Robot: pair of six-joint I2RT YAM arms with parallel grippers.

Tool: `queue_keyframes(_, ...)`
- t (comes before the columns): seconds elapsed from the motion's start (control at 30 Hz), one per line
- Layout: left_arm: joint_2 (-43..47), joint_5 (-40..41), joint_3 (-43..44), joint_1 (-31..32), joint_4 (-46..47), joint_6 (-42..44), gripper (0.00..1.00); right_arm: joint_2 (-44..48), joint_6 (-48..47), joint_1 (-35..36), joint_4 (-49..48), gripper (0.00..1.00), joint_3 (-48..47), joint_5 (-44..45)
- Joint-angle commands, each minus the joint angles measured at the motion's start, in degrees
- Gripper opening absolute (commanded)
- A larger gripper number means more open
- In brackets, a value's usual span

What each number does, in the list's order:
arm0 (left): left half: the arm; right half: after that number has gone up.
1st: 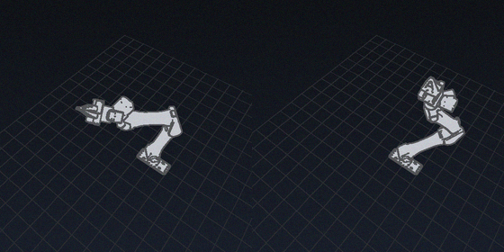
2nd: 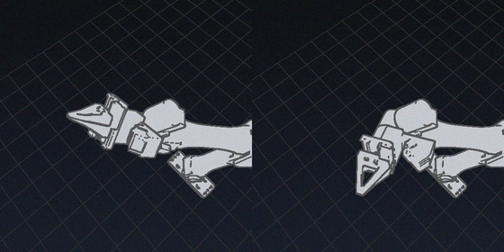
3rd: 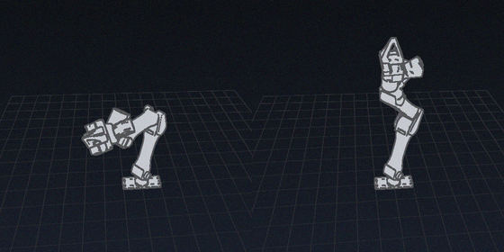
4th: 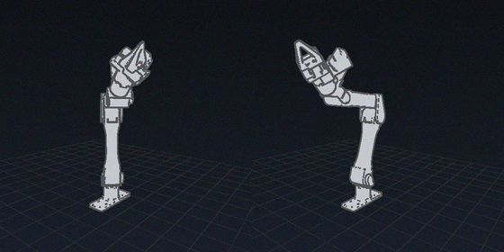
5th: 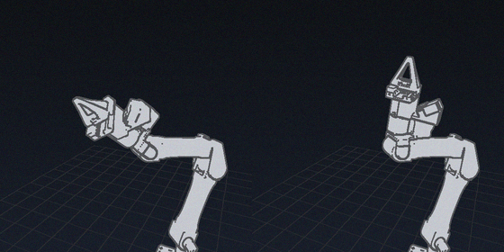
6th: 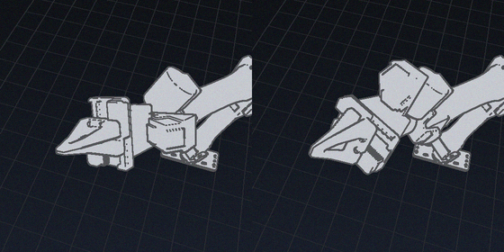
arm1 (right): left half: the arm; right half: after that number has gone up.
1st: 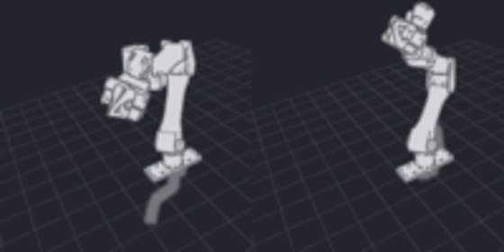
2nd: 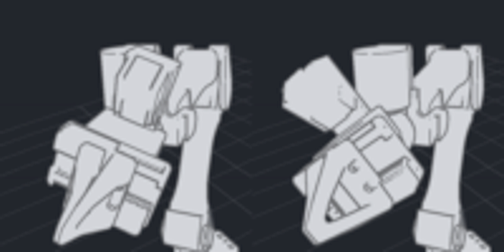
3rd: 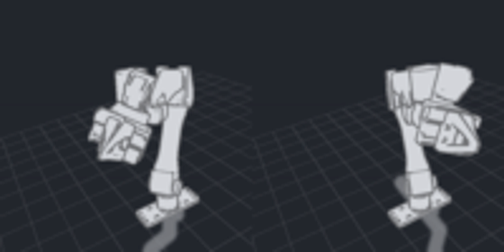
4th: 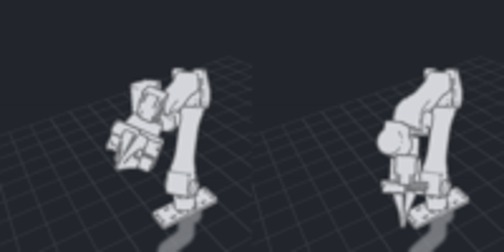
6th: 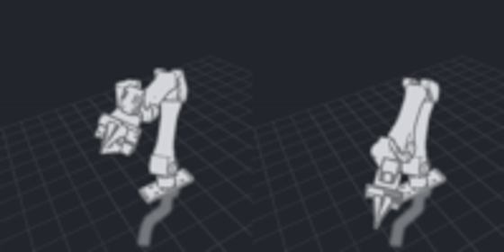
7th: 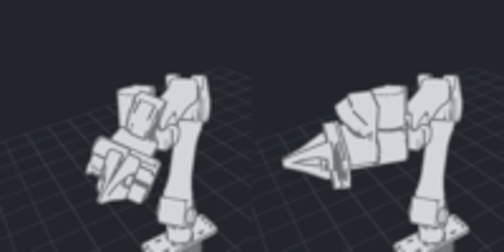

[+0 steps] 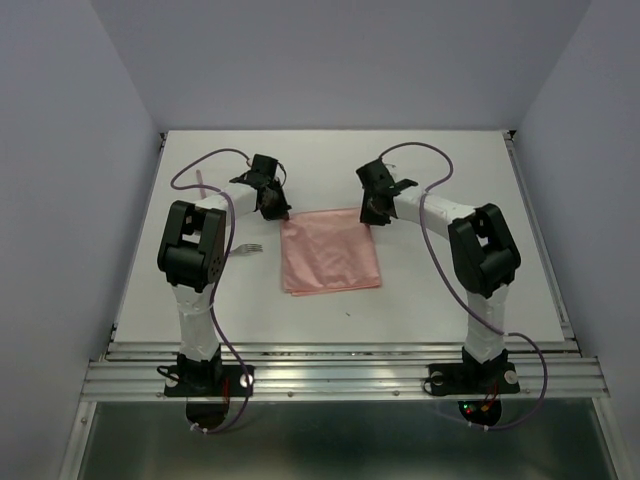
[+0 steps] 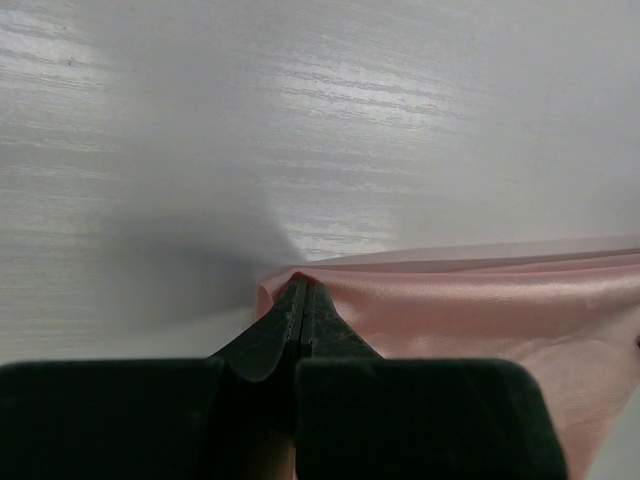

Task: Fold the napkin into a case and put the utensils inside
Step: Smooth out the square-folded napkin at the center of the board.

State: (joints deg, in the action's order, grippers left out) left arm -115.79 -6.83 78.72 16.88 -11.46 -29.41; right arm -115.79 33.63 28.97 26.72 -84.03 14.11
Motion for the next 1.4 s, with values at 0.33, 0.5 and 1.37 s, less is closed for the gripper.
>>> queue_keyframes(0.33,1.7,0.5,-1.5,0.2,-3.5,1.0,0.01,-4.7,-2.3,4.1,1.2,0.26,-16.1,-3.2)
queue_keyframes(0.5,1.6,0.5,-2.2,0.2,-3.2,0.9,0.01,-10.4,-1.8,4.1,0.3,0.25,-21.2,-8.0)
queue_keyframes(1.37,10.0,1.5,1.4,-0.2,-8.5,2.1,0.12,-16.6,-1.7,9.7,0.2,0.27,-26.8,-8.7)
